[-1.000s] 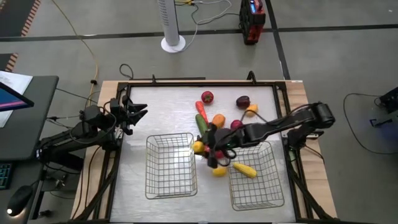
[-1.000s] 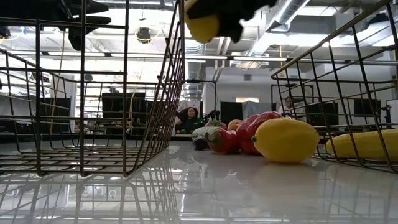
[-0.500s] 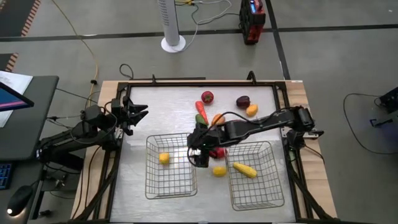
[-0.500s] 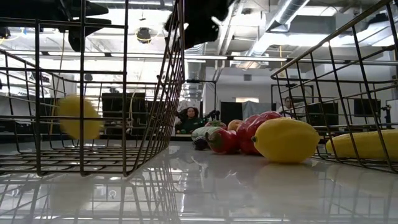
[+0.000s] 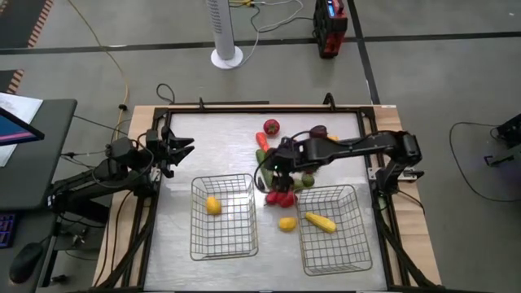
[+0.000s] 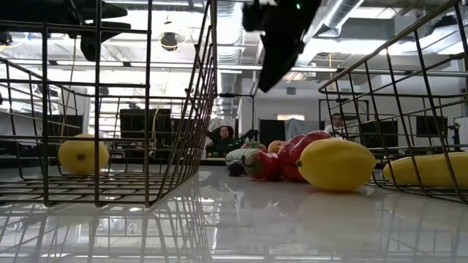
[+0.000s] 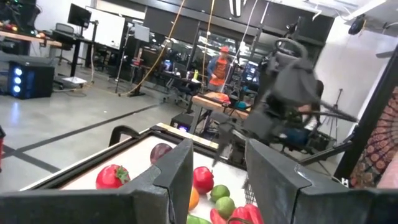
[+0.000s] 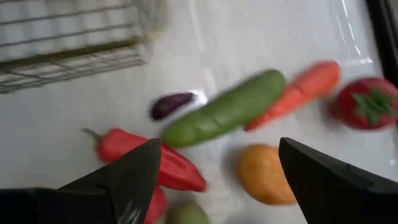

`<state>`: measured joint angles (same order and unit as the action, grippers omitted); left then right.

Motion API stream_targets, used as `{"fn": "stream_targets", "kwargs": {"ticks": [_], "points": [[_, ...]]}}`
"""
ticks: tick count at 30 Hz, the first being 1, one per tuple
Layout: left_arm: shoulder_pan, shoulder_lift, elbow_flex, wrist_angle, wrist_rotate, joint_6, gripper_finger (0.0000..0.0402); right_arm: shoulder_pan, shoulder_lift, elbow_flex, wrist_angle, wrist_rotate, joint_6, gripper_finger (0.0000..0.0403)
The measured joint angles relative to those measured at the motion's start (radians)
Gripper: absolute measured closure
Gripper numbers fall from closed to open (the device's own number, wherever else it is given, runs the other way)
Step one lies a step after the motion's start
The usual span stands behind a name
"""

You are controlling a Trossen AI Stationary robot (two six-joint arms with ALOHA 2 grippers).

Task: Sort produce into baskets
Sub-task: Put the red tomato into the left wire basket

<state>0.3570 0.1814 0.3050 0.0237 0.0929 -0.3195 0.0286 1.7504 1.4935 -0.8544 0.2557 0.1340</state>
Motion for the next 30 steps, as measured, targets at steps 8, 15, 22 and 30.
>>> {"fn": "stream_targets", "kwargs": {"ticks": [8, 15, 22, 30], "points": [[0.0, 0.0, 0.0, -0.008, -0.019, 0.009, 0.0269, 0.025, 0.005, -0.06, 0.019, -0.152, -0.019, 0.0051], [0.0, 0.0, 0.0, -0.01, -0.02, 0.009, 0.0269, 0.09, 0.005, -0.06, 0.014, -0.121, -0.011, 0.0045], [0.0, 0.0, 0.0, -0.011, -0.02, -0.002, 0.0269, 0.02, -0.009, -0.017, -0.208, -0.01, 0.034, 0.0054], [0.0, 0.0, 0.0, -0.011, 0.007, -0.007, 0.0269, -0.136, -0.071, -0.149, -0.292, 0.01, 0.107, 0.0053]]}}
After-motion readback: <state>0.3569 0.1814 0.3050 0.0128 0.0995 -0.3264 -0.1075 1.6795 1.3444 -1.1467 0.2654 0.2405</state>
